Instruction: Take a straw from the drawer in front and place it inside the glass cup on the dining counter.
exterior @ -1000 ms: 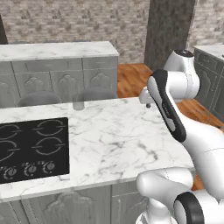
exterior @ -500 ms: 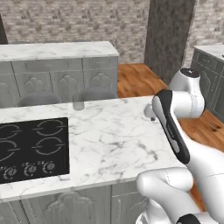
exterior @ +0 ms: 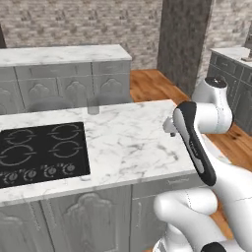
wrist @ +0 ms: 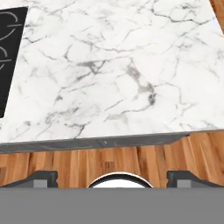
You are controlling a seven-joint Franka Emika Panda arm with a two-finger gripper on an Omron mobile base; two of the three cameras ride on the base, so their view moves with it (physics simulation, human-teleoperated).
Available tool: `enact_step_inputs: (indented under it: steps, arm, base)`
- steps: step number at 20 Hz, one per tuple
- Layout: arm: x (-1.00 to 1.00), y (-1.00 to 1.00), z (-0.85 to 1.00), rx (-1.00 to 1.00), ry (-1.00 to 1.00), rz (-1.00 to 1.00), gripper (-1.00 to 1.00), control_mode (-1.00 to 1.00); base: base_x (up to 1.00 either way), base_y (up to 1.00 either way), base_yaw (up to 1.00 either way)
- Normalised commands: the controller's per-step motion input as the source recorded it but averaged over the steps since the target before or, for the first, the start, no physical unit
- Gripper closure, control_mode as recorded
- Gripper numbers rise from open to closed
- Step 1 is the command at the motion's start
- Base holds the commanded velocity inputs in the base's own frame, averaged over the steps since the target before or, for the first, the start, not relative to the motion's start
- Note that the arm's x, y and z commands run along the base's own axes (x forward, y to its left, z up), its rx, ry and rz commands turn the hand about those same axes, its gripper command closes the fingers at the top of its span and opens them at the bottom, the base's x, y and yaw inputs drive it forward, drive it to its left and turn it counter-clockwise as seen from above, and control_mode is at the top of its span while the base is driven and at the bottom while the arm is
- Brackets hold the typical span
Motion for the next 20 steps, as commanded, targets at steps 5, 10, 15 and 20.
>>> enact_step_inputs:
  steps: [5,10,15,20]
  arm:
    - [0.00,0.00,0.00,0.00,0.00,0.00,-1.00,1.00]
    - [0.00,0.00,0.00,0.00,0.00,0.00,-1.00,1.00]
    - [0.00,0.00,0.00,0.00,0.00,0.00,-1.00,1.00]
    - [0.00,0.00,0.00,0.00,0.00,0.00,-1.00,1.00]
  base:
    - [-0.38,0.64,-0.24]
    - [-0.14,0.69,-0.39]
    - [-0.15,0.52,-0.44]
    - [-0.05,0.25,-0.33]
